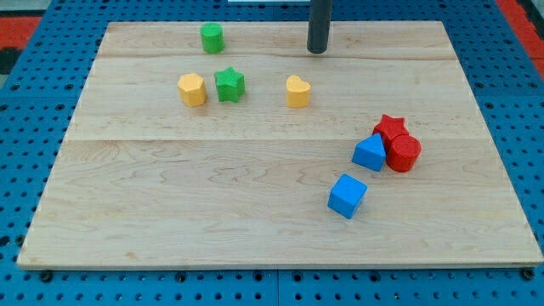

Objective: Slide the yellow heart towards the blue cube

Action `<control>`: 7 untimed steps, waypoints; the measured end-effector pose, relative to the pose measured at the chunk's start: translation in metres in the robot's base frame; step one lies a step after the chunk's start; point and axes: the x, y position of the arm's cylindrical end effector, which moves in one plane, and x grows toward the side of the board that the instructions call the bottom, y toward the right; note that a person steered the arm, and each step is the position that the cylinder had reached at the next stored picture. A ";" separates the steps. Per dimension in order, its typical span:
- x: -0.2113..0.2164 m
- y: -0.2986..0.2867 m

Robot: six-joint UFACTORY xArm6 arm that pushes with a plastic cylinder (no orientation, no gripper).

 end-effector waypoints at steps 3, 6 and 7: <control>0.031 -0.006; 0.114 -0.056; 0.145 -0.061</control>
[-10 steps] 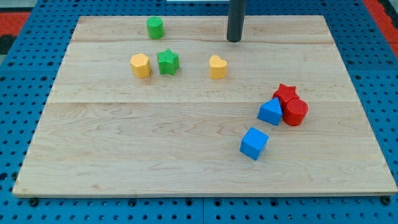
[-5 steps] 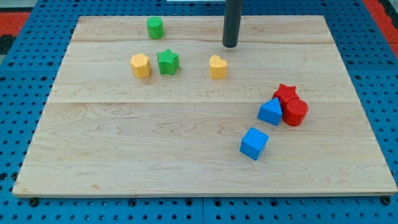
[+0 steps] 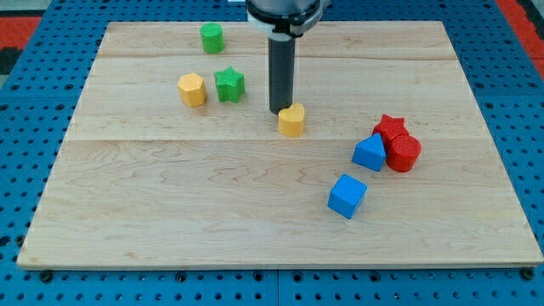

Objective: Slide the yellow heart towards the blue cube

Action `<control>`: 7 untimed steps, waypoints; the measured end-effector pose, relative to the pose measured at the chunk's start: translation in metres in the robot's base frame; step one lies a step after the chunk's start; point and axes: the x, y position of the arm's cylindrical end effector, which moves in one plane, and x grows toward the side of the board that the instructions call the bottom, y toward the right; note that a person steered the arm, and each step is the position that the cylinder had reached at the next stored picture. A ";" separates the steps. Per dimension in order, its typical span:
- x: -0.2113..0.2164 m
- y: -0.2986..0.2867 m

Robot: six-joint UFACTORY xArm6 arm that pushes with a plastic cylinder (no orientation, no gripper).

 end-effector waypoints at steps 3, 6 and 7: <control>-0.014 -0.001; 0.033 0.020; 0.034 0.021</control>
